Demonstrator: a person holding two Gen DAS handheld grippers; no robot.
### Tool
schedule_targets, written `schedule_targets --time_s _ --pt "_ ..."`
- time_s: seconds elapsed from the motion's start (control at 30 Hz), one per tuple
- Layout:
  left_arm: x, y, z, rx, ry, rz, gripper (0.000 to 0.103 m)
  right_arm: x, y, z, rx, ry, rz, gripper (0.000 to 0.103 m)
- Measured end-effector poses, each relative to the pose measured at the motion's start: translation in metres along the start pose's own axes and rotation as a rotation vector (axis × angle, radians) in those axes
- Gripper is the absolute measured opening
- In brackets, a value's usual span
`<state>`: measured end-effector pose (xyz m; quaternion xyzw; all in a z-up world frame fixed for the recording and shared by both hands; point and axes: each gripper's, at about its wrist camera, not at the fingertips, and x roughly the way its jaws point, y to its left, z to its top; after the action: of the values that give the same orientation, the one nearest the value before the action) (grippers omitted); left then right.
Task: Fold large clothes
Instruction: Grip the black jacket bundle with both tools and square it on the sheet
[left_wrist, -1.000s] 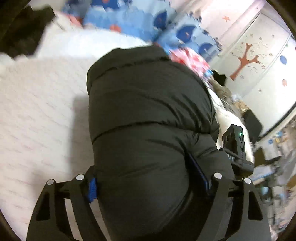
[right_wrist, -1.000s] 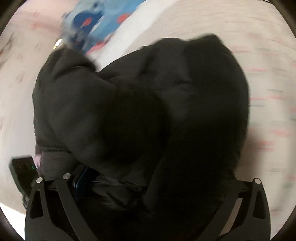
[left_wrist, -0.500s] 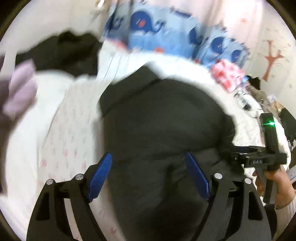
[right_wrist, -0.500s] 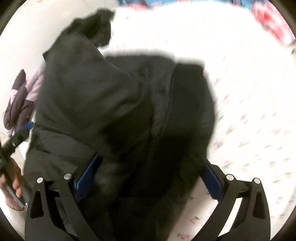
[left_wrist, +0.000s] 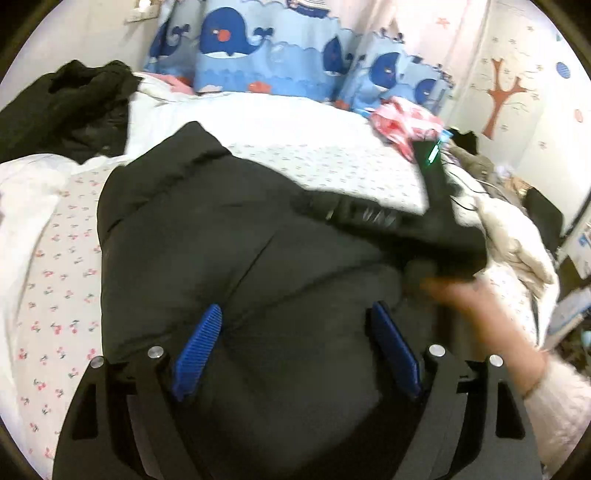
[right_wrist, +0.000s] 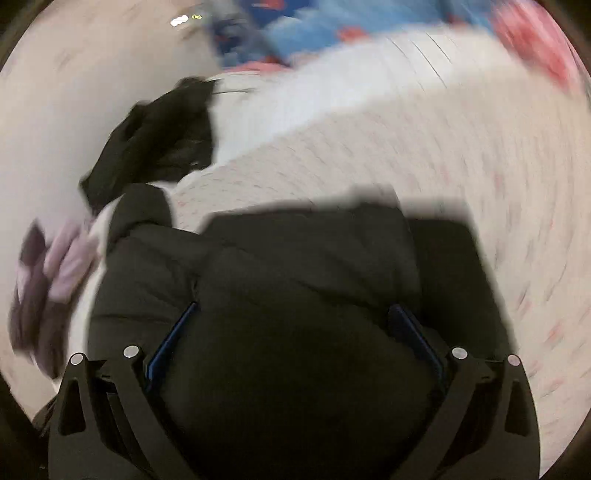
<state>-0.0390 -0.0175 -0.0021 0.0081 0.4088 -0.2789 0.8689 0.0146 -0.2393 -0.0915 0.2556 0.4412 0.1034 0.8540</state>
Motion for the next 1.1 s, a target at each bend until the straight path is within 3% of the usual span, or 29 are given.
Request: schedule_targets --time_s 0.17,0.3,0.37,0.4,0.43,0.47,0.53,0.67,0.73,0.8,0.9,1.0,1.03,1.1 --pt "0.011 -0.015 0.008 0.033 0.030 0.014 0.080 -0.012 0.005 -0.003 -0.034 0.060 -0.058 0.096" --pt "-0.007 -0.001 0.010 -0.050 -0.001 0.000 0.080 -0.080 0.044 -0.026 -0.137 -0.070 0.014 0.095" --pt "-0.018 0.009 0.007 -0.093 -0.021 -0.007 0.080 -0.109 0.060 -0.063 -0.252 -0.080 0.013 0.095" --pt "-0.023 0.016 0.006 -0.119 -0.032 -0.011 0.080 -0.106 0.064 -0.075 -0.275 -0.051 -0.022 0.096" --pt "-0.026 0.020 0.005 -0.136 -0.035 -0.009 0.081 -0.094 0.060 -0.095 -0.297 0.031 -0.079 0.096" --pt "-0.026 0.024 0.003 -0.146 -0.031 -0.005 0.081 -0.080 0.052 -0.111 -0.284 0.102 -0.080 0.096" --pt "-0.021 0.027 0.001 -0.150 -0.006 0.000 0.081 -0.067 0.040 -0.127 -0.242 0.162 -0.078 0.096" --pt "-0.013 0.014 -0.004 -0.083 0.029 0.088 0.081 -0.088 0.054 -0.121 -0.272 0.179 -0.135 0.095" --pt "-0.021 0.010 -0.002 -0.074 0.010 0.064 0.081 -0.117 0.066 -0.114 -0.303 0.092 -0.157 0.095" --pt "-0.025 0.010 0.003 -0.082 0.004 0.061 0.081 -0.149 0.086 -0.092 -0.344 -0.069 -0.193 0.095" --pt "-0.026 0.010 0.012 -0.085 0.005 0.060 0.081 -0.161 0.110 -0.049 -0.372 -0.232 -0.092 0.096" --pt "-0.020 0.013 0.008 -0.095 0.005 0.035 0.081 -0.124 0.106 -0.015 -0.322 -0.185 0.093 0.096" --pt "-0.016 0.016 0.004 -0.100 0.013 0.035 0.081 -0.104 0.097 -0.006 -0.288 -0.147 0.098 0.096" --pt "-0.010 0.019 -0.001 -0.092 0.020 0.037 0.081 -0.053 0.072 -0.003 -0.252 -0.041 -0.039 0.095"
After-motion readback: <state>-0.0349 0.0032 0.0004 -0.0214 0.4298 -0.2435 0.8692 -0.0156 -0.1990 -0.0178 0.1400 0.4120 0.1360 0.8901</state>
